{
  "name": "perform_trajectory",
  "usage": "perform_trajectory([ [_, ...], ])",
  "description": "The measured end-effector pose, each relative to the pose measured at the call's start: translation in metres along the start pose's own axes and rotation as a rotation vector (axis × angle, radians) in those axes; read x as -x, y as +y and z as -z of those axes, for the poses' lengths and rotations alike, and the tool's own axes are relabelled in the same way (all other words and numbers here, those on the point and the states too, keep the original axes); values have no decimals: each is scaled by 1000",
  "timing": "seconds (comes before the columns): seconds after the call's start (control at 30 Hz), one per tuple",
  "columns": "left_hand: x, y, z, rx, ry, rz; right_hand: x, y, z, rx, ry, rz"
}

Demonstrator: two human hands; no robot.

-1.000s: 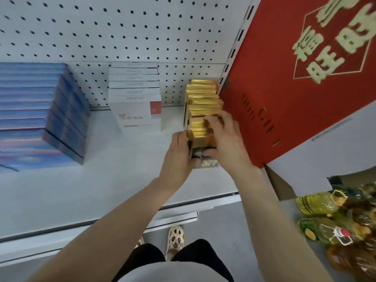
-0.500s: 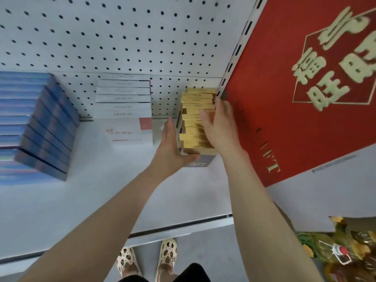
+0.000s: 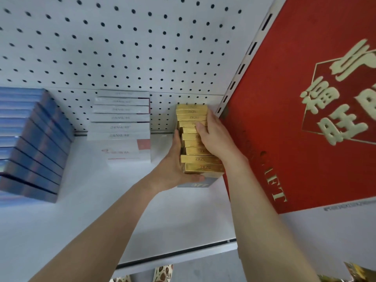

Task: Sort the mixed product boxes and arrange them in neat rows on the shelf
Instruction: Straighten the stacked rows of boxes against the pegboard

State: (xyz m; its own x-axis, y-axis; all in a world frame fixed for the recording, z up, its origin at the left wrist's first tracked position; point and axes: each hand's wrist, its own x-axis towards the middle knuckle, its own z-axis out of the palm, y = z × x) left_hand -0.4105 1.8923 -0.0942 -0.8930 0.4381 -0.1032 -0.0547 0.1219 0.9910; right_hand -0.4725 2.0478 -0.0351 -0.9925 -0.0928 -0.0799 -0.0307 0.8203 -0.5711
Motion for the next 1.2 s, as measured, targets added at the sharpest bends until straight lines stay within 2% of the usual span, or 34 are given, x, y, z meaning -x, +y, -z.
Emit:
perform_trajectory([
  [0.3, 5, 5, 2, -21, -28, 13, 19, -2, -8, 66, 52, -75],
  [0.43, 7, 10, -2, -56, 9, -11, 22, -3, -1, 48, 6, -45],
  [0.63, 15, 3, -14, -122, 56, -74, 50, -3, -15, -4, 49, -134],
  [0.73, 14, 2, -16, -106, 85, -44, 46, -5, -12, -27, 34, -133],
  [1.03, 21, 0, -18, -250, 172, -83, 62, -9, -14, 47, 94, -34],
  [1.2, 28, -2, -26, -317, 257, -118, 90, -15, -20, 310, 169, 80],
])
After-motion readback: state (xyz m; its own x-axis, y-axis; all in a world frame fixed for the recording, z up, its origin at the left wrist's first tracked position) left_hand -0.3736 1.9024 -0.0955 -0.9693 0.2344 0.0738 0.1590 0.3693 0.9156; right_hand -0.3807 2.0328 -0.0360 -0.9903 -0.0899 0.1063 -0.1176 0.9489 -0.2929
